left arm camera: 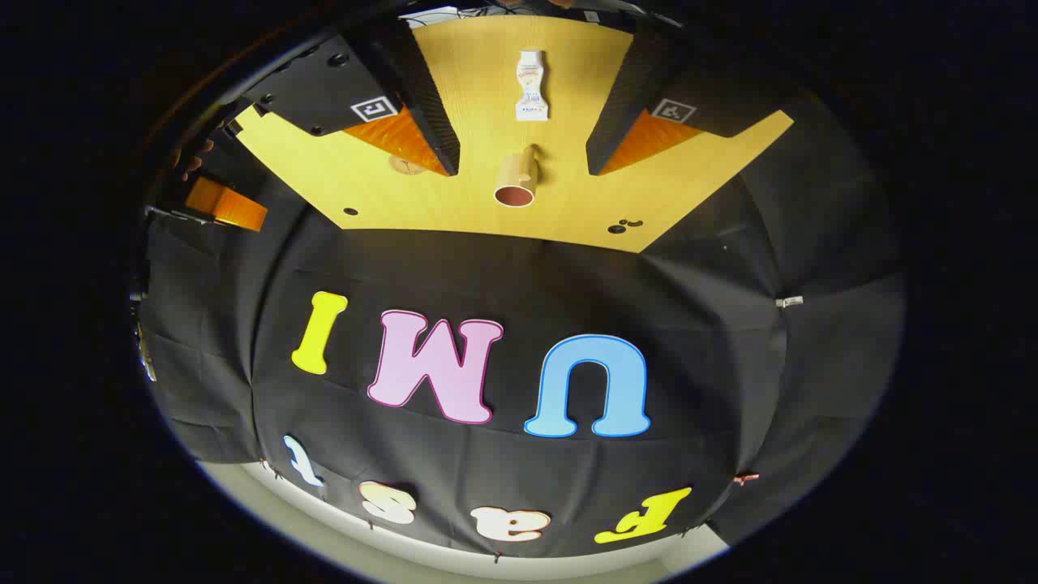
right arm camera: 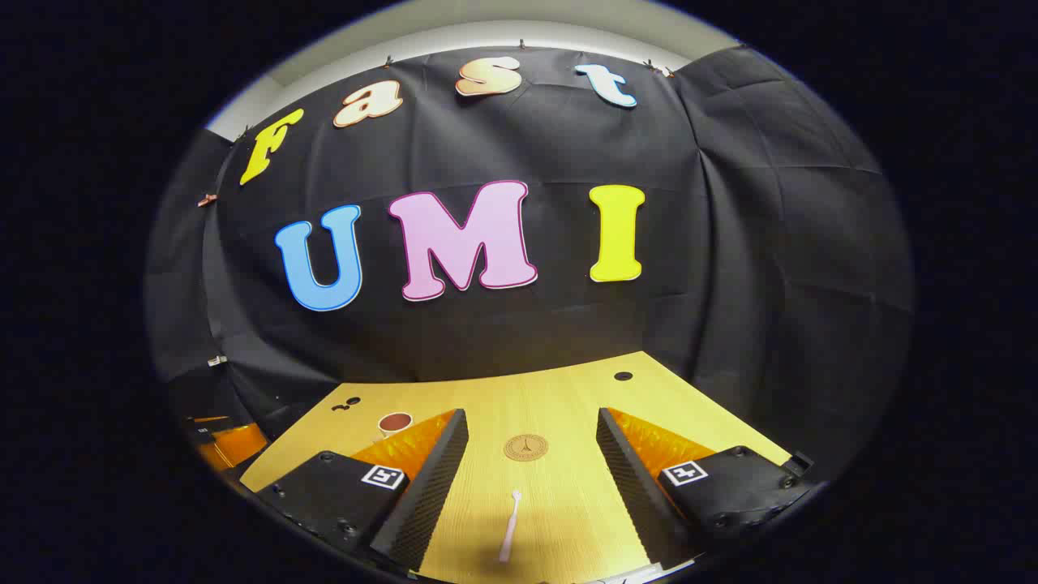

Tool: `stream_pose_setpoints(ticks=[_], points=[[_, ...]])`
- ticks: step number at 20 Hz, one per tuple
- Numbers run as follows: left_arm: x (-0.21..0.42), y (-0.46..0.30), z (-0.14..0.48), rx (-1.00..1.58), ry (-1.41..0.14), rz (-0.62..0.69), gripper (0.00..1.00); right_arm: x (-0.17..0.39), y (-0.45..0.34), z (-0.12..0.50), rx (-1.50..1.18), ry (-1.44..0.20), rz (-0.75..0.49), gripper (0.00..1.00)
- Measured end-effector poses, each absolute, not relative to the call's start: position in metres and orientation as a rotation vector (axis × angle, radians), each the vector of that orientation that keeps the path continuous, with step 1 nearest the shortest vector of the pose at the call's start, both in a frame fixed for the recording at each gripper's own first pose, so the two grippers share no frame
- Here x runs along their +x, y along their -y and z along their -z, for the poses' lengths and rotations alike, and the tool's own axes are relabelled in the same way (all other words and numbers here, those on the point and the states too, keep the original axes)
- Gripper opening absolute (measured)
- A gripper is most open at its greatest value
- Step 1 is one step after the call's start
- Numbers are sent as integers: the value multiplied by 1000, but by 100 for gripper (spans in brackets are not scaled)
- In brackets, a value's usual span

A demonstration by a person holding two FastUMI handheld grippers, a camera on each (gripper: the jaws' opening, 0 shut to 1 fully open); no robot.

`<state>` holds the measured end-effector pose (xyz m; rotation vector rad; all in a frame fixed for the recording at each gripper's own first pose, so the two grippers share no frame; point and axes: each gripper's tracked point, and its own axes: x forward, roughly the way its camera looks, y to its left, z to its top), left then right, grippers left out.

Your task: Put the toothbrush and toothpaste on the desktop into the cup, then pick up the cup and place it on the coaster on the desktop.

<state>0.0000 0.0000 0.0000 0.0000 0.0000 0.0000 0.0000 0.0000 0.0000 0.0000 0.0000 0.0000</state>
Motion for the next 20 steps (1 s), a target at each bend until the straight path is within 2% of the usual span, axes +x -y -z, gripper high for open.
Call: stream_pose_setpoints(ticks=[10, 20], points=[[15, 5, -1, 6, 12, -11, 97, 20, -12, 3, -4, -18, -73, 98], [35, 18, 10, 12, -33, 23, 97, 37, 13, 16, 32, -59, -19, 98]])
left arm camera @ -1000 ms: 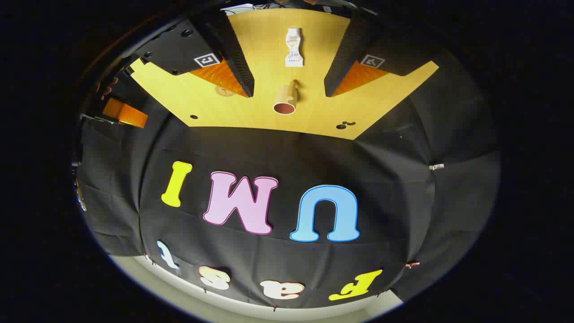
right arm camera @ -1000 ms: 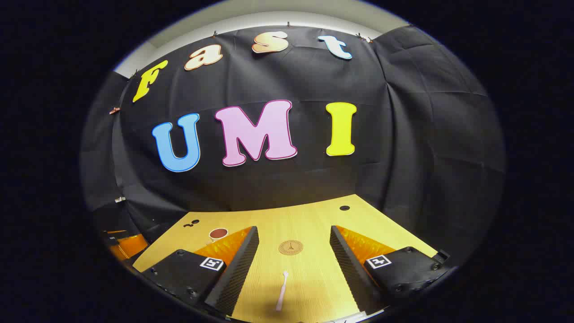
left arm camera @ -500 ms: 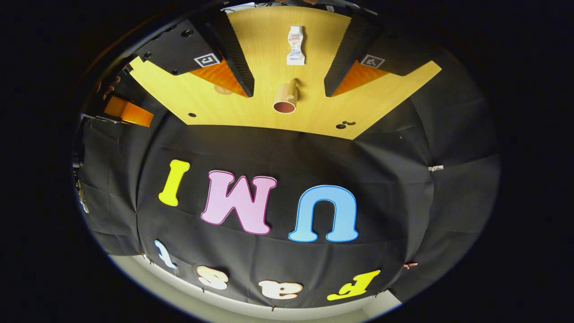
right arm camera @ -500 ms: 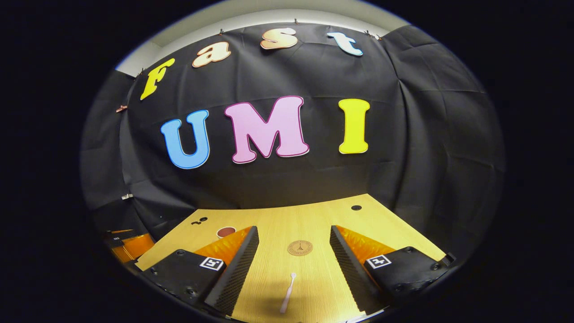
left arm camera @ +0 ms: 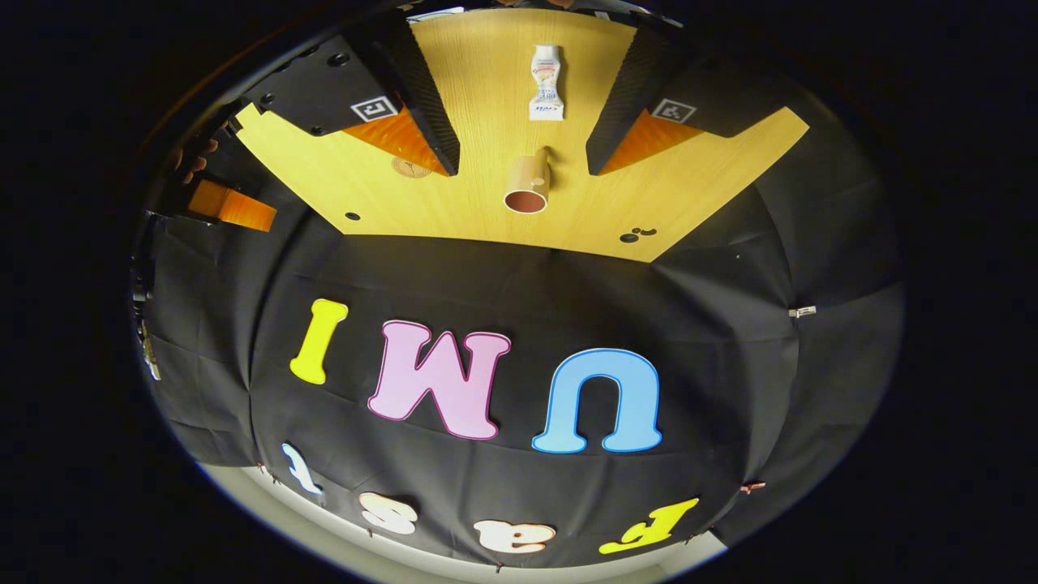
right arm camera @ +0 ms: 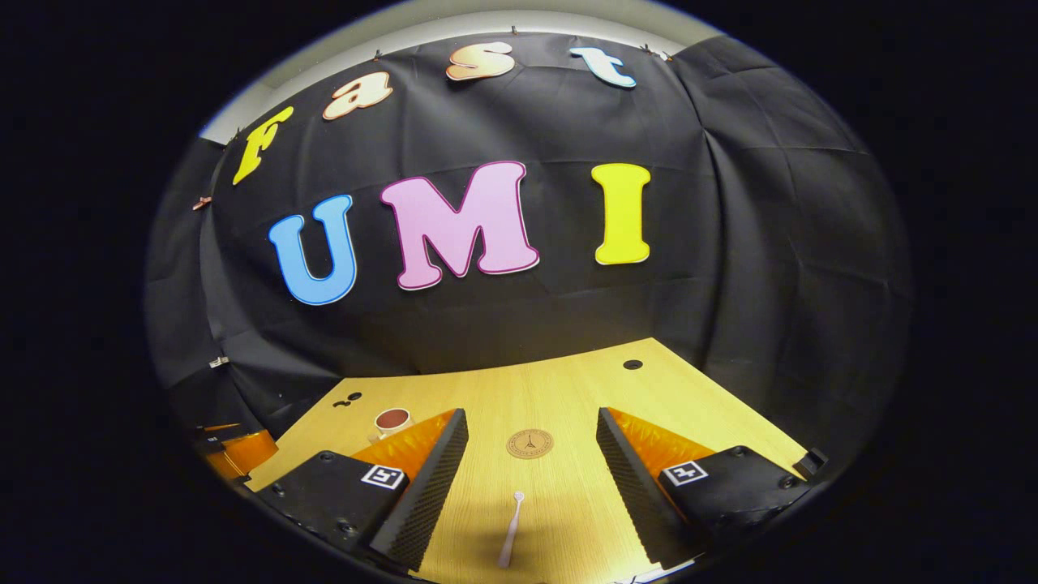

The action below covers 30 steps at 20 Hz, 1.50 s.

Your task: Put the toothbrush and toothpaste on the desktop into the cup, then pick up the cup and place it on the coaster on the desktop.

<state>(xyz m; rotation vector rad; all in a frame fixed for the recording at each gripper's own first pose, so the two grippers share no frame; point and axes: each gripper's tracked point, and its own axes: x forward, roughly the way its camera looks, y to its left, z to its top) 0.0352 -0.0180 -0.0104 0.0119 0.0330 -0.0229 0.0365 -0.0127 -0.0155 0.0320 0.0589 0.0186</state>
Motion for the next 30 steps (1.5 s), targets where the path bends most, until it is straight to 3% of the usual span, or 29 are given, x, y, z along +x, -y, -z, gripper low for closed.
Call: stream_pose_setpoints(ticks=[9, 14, 26, 30], points=[[61, 20, 46, 46, -162, 35, 98, 50, 31, 26, 50, -100, 25, 98], [79, 6, 89, 29, -307, 13, 98, 65, 36, 32, 52, -127, 14, 98], [116, -19, 219, 72, -698, -82, 98, 120, 14, 73, 61, -284, -154, 98], [123, -22, 244, 68, -765, -136, 97, 129, 13, 98, 41, -351, -212, 98]])
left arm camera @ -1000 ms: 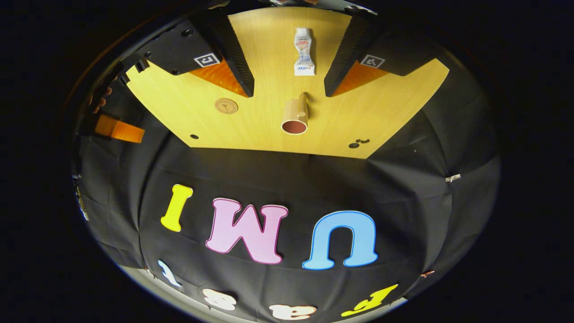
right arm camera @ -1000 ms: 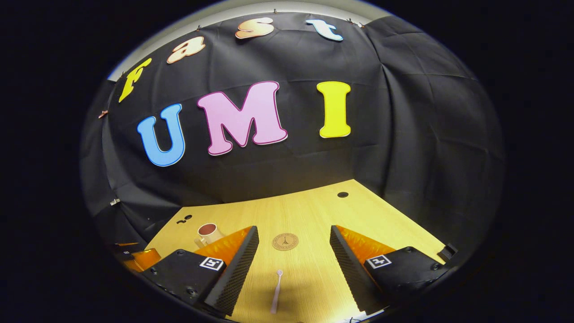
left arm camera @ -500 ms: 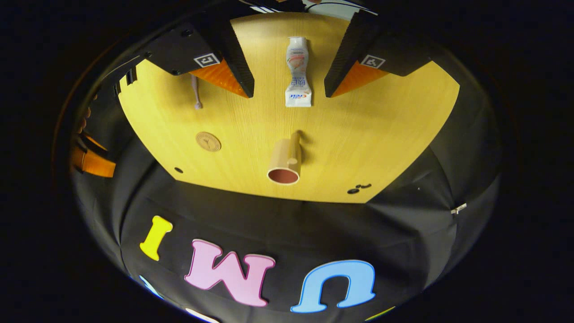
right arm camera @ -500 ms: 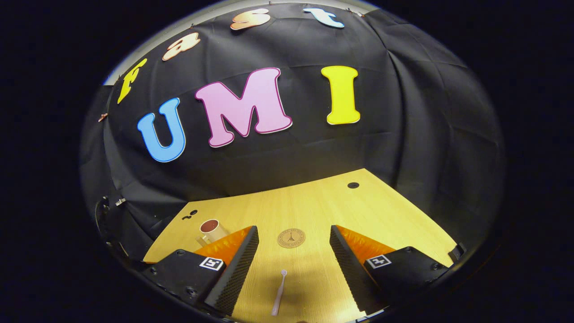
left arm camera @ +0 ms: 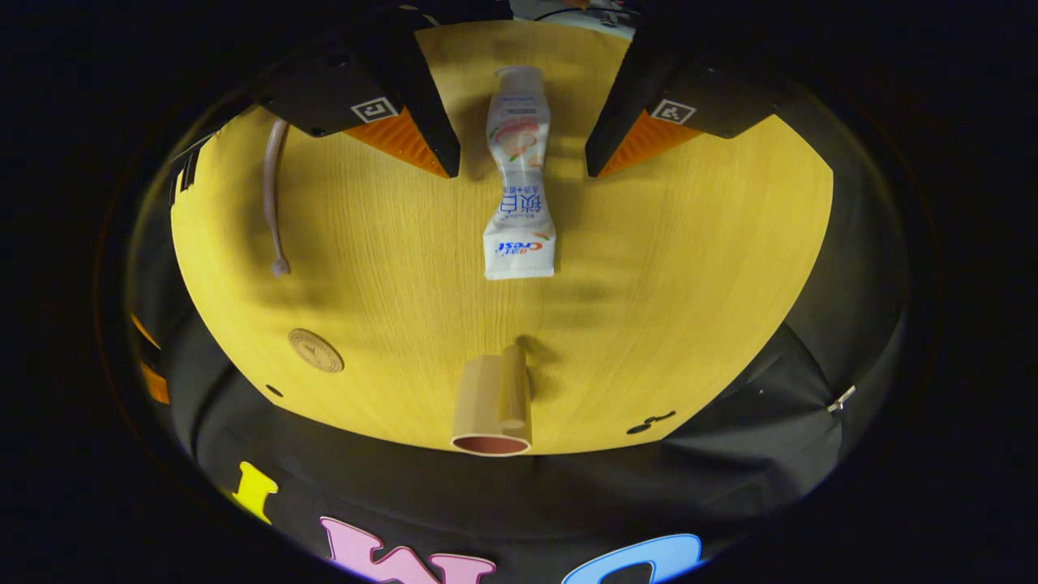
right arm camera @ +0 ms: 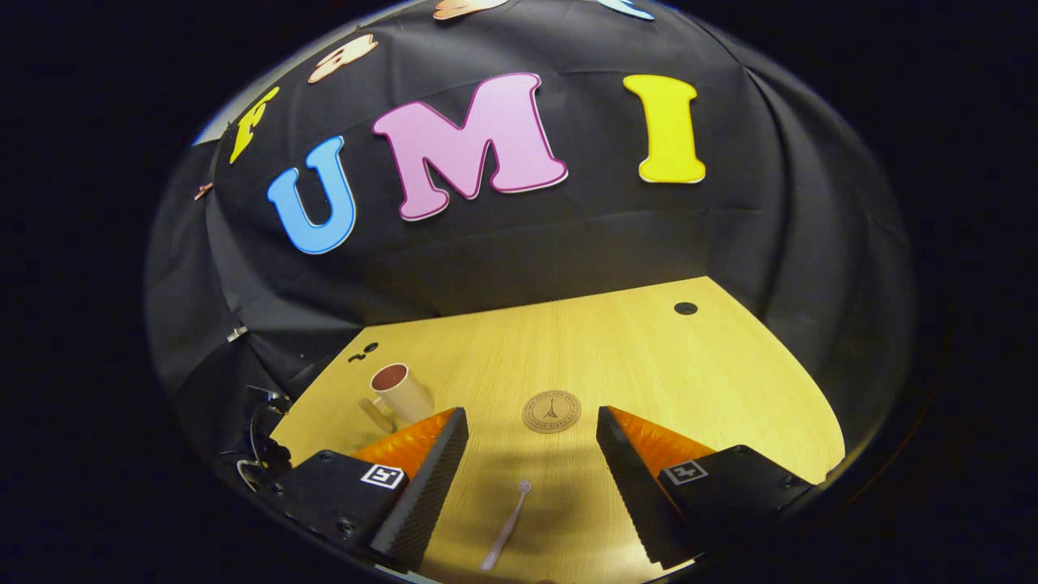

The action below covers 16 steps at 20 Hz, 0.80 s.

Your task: Put the toothbrush and toothpaste on the desktop into the cup, then pick up the cup and place it on the coaster on the desktop.

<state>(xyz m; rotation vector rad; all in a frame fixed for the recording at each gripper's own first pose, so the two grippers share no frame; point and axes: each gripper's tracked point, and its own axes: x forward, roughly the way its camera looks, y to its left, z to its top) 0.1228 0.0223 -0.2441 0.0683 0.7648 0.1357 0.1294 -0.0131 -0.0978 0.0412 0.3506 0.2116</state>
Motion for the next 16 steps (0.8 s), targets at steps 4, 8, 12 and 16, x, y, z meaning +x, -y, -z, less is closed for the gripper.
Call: stream_pose_setpoints(ticks=[4, 8, 12, 16], points=[[136, -22, 245, 33, -775, -168, 96, 133, 19, 118, 52, -418, -219, 98], [144, -20, 245, 40, -806, -150, 88, 131, 22, 133, 61, -463, -219, 99], [150, -20, 246, 61, -840, -128, 48, 126, 24, 150, 81, -517, -189, 98], [149, -18, 244, 92, -863, -83, 33, 114, 20, 172, 113, -589, -142, 99]])
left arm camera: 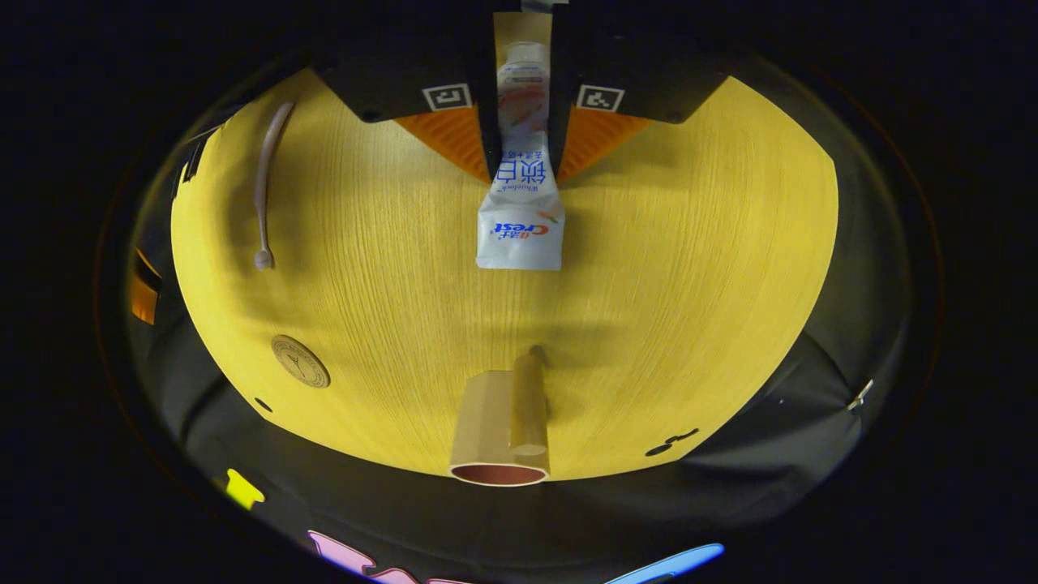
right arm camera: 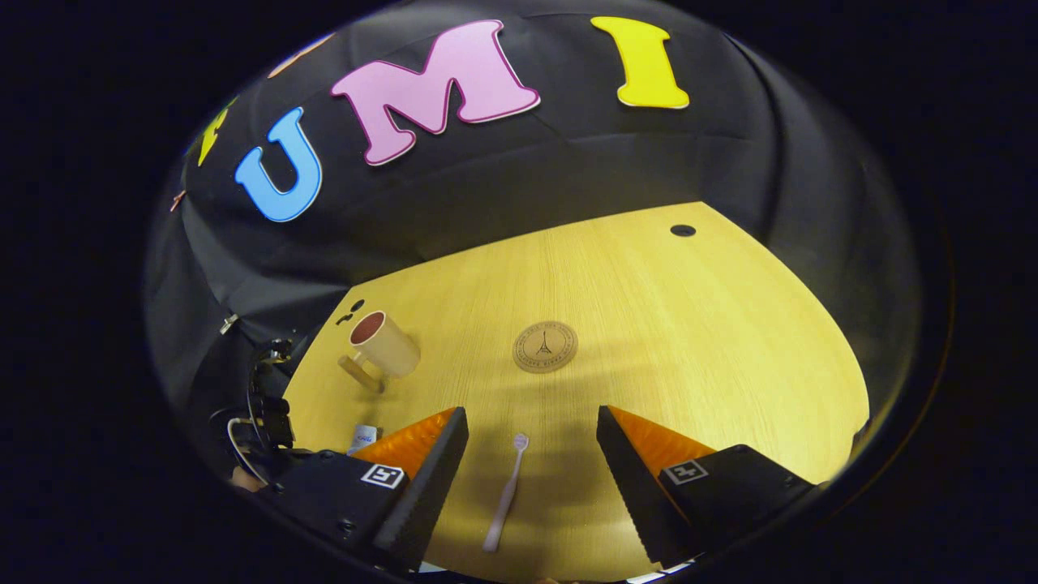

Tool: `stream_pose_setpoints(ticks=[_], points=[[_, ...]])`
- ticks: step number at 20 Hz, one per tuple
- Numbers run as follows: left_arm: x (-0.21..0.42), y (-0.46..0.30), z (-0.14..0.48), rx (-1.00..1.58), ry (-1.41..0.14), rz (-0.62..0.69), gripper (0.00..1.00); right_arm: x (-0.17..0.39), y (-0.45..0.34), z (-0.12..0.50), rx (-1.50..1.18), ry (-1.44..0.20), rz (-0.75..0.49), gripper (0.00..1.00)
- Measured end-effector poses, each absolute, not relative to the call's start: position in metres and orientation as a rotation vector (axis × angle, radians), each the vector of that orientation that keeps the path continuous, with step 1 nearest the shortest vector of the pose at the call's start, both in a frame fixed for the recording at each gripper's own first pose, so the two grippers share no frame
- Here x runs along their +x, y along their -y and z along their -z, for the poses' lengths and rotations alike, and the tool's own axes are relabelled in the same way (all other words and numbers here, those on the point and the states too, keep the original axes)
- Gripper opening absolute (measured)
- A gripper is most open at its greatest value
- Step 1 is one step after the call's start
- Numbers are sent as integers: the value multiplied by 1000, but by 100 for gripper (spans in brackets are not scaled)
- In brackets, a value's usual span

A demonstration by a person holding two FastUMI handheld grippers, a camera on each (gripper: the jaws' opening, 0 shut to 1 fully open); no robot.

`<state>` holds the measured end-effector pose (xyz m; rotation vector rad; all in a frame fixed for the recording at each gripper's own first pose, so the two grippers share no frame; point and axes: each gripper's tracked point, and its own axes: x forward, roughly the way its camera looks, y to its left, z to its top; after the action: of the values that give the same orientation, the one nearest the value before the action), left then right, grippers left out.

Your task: Put the toothbrush and toothpaste on the desktop into the cup, then pick up the cup and place it on the coaster on the desktop.

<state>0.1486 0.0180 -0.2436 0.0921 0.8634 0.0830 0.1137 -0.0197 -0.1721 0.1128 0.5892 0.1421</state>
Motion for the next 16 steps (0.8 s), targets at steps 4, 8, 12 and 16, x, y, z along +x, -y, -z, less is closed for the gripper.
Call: stream_pose_setpoints(ticks=[4, 8, 12, 16], points=[[148, -17, 243, 101, -861, -23, 31, 93, 10, 203, 102, -684, -109, 99], [145, -15, 243, 33, -860, 47, 24, 83, 3, 222, 75, -737, -69, 99], [133, -17, 232, 58, -799, 97, 23, 76, -2, 246, 38, -805, -35, 99], [109, -17, 218, 97, -752, 136, 18, 75, -4, 268, 20, -856, 15, 99]])
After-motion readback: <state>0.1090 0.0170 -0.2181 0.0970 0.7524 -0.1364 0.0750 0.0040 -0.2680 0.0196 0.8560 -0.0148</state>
